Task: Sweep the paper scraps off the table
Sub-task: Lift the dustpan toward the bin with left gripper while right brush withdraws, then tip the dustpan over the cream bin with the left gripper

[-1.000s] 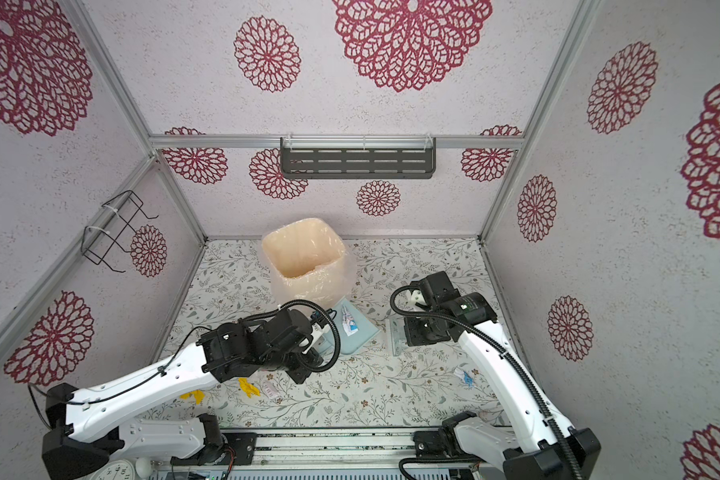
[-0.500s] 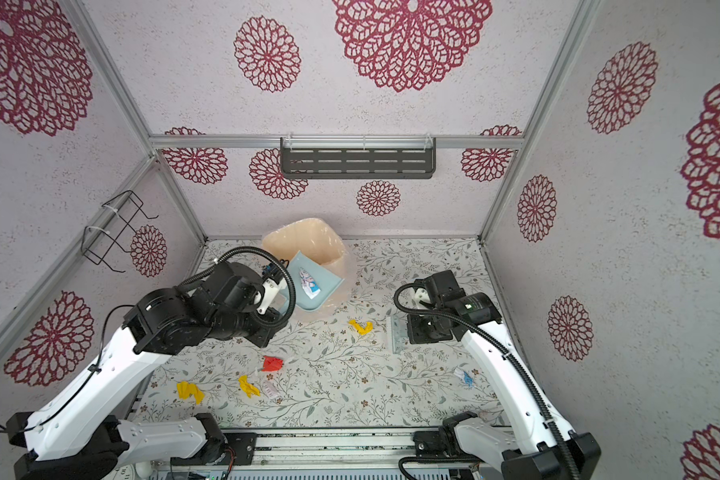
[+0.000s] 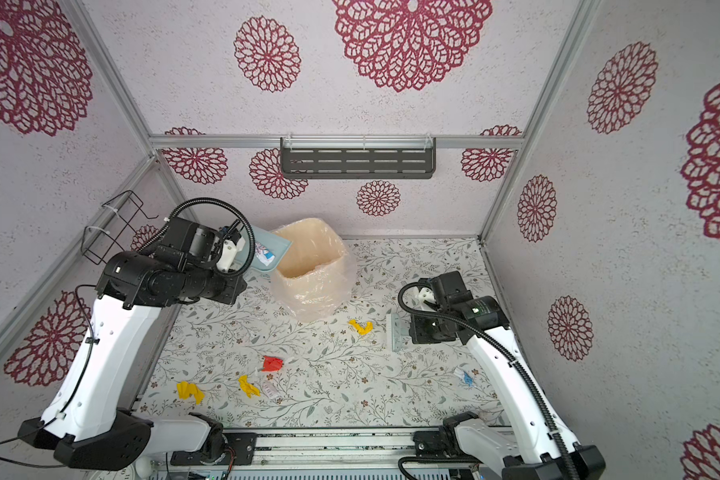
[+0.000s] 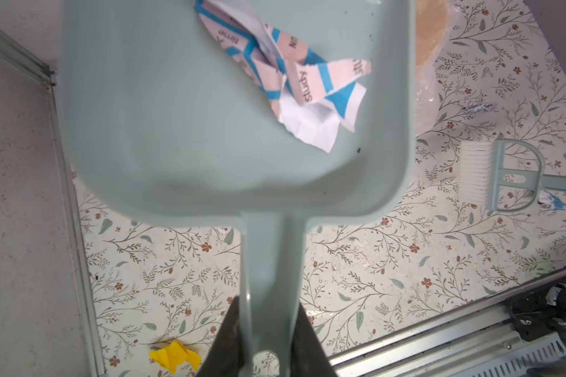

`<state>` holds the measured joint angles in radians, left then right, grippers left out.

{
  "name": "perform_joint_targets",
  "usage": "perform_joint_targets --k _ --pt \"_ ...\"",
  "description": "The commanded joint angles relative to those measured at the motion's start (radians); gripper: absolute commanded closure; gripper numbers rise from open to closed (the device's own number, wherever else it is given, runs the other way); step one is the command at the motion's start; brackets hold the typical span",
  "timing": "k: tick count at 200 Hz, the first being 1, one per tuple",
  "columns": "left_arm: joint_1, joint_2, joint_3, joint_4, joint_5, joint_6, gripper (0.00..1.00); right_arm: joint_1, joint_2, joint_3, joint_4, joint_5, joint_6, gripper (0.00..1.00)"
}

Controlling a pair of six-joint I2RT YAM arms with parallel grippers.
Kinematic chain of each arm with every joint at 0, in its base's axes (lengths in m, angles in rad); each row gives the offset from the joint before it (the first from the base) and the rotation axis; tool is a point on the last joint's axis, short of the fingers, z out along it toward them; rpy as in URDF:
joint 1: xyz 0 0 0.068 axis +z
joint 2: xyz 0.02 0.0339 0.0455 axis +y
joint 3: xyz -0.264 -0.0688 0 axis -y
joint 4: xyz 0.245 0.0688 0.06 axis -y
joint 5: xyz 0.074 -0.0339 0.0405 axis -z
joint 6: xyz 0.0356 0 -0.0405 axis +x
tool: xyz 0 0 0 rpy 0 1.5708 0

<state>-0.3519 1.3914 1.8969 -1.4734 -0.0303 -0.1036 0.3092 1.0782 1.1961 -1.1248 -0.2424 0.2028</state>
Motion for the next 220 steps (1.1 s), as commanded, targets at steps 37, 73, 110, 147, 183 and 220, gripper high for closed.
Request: perform_joint_targets --k 37,73,110,147,183,220 --pt "0.023 0.141 0.14 -0.028 -0.08 0.16 1.0 -0.031 -0.022 0.006 -0.021 -0.036 -0.036 1.0" --pt "0.022 0.218 0.196 -0.03 -0.163 0.206 1.0 -0.039 -0.016 0.004 -0.02 -0.05 -0.04 1.0" --pt "0.009 0.3 0.248 -0.04 -0.197 0.229 1.0 -0.048 -0.005 0.013 -0.027 -0.059 -0.051 1.0" --pt "-0.029 0.351 0.28 -0.036 -0.282 0.263 1.0 -0.057 0.003 0.02 -0.032 -0.064 -0.06 1.0" --pt "-0.105 0.366 0.248 0.015 -0.467 0.331 1.0 -0.062 0.009 0.017 -0.03 -0.07 -0.065 1.0" --pt "-0.171 0.368 0.208 0.068 -0.607 0.41 1.0 -0.065 0.014 0.013 -0.026 -0.083 -0.066 1.0"
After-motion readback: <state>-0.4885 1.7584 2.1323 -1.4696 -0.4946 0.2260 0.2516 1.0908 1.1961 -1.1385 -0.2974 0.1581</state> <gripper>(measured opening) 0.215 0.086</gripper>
